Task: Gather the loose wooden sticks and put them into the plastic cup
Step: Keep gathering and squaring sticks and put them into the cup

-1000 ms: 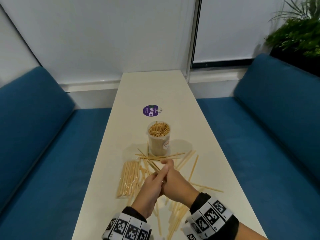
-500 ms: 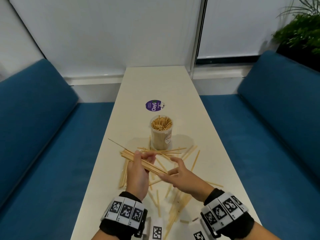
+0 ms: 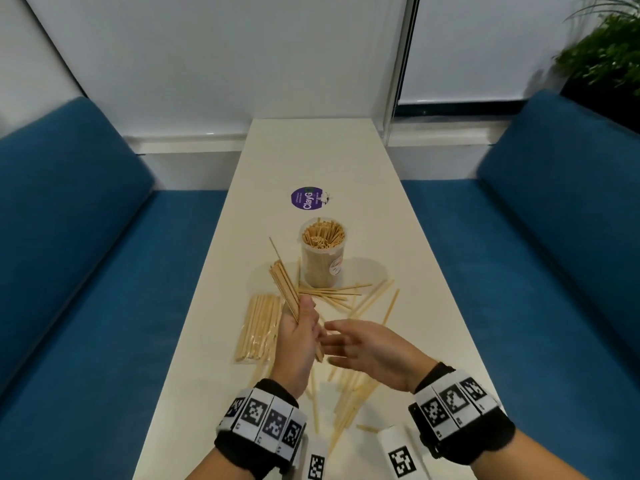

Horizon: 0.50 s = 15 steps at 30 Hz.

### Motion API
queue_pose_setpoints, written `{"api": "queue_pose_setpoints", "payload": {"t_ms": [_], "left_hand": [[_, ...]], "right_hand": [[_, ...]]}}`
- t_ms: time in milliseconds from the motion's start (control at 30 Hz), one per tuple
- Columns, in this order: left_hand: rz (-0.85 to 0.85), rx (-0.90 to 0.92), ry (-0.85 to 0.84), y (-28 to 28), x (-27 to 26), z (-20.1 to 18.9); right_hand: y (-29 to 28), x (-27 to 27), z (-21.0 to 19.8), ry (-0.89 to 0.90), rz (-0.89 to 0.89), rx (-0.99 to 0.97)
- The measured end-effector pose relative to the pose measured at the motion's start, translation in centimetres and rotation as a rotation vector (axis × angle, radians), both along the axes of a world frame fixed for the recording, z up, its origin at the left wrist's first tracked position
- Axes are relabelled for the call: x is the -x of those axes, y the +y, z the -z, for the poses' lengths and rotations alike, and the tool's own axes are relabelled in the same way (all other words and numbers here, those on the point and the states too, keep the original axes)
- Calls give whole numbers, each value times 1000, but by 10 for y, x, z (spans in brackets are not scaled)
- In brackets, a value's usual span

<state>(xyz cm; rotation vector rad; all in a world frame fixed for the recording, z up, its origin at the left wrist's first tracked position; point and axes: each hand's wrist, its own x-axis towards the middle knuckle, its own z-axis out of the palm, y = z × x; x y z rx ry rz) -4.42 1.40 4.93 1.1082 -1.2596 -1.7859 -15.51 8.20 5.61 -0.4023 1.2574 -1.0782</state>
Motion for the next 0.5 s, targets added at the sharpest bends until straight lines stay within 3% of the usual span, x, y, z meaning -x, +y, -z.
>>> {"api": "queue_pose_setpoints", "payload": {"t_ms": [100, 167, 267, 367, 500], "left_hand": [[62, -111, -38, -9, -15, 12], [125, -167, -89, -14, -30, 20], [188, -217, -150, -17, -53, 31], [230, -233, -212, -16, -72, 41], [217, -262, -258, -14, -91, 47]], "right_hand": [[16, 17, 30, 988, -349, -85], [26, 26, 57, 1345, -659, -63], [31, 31, 88, 1583, -989, 42], [23, 31, 96, 1687, -1104, 130], [4, 31, 103, 1751, -1247, 102]]}}
